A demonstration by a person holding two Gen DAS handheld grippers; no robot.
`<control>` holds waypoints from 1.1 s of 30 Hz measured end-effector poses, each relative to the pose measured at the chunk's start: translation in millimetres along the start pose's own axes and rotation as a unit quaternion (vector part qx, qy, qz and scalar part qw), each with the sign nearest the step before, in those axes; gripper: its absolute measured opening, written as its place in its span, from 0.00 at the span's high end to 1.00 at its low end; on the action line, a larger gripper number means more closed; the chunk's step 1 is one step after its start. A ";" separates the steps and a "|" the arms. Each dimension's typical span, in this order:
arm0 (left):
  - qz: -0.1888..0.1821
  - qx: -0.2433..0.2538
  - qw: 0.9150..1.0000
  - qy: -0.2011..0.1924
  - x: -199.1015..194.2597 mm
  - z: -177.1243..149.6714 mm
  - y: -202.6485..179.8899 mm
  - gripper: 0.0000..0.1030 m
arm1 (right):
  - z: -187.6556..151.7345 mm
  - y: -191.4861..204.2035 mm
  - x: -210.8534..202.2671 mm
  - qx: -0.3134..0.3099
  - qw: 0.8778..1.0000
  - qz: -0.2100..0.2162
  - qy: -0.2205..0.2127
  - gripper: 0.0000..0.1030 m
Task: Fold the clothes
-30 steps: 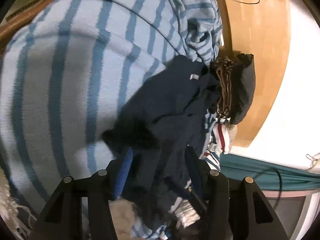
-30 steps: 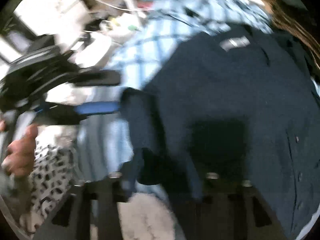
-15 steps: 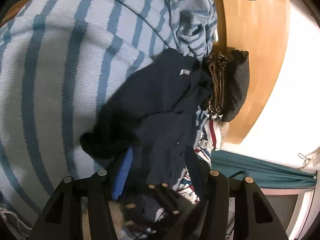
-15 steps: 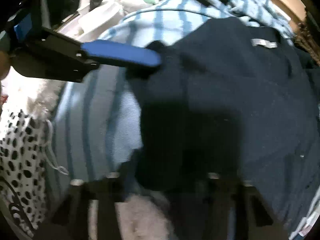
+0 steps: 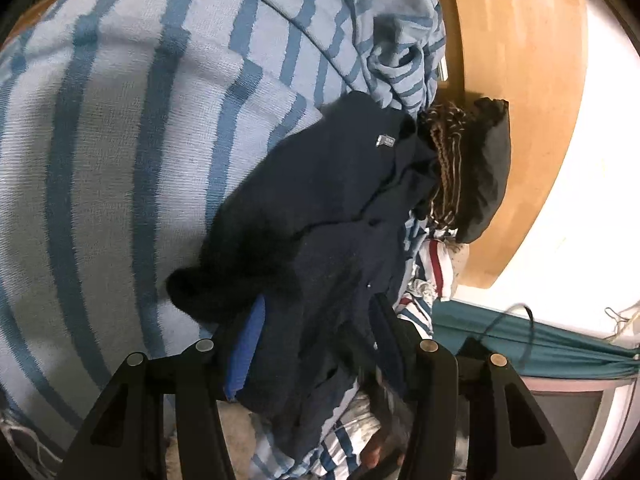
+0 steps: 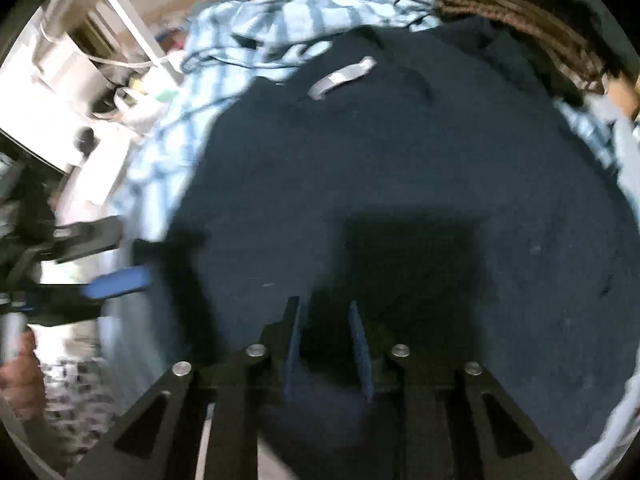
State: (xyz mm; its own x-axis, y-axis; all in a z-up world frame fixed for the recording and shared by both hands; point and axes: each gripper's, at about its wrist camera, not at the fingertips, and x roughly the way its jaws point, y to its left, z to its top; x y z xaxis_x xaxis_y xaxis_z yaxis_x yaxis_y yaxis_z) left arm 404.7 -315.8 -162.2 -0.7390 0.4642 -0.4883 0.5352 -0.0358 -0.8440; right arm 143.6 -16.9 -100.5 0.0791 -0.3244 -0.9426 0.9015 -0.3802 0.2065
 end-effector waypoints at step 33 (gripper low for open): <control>0.022 0.081 0.990 0.109 72.8 -28.3 -36.9 0.46 | -16.3 -15.8 3.3 0.025 0.999 -0.036 -0.002 0.60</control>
State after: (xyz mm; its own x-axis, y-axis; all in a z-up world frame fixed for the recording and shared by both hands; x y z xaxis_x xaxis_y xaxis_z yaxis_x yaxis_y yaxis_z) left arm 342.7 -255.7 -160.3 -0.6011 0.6390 -0.4800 0.4784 -0.1934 -0.8566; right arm 136.6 2.1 -111.2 0.0126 -0.2975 -0.9546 0.8822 -0.4461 0.1506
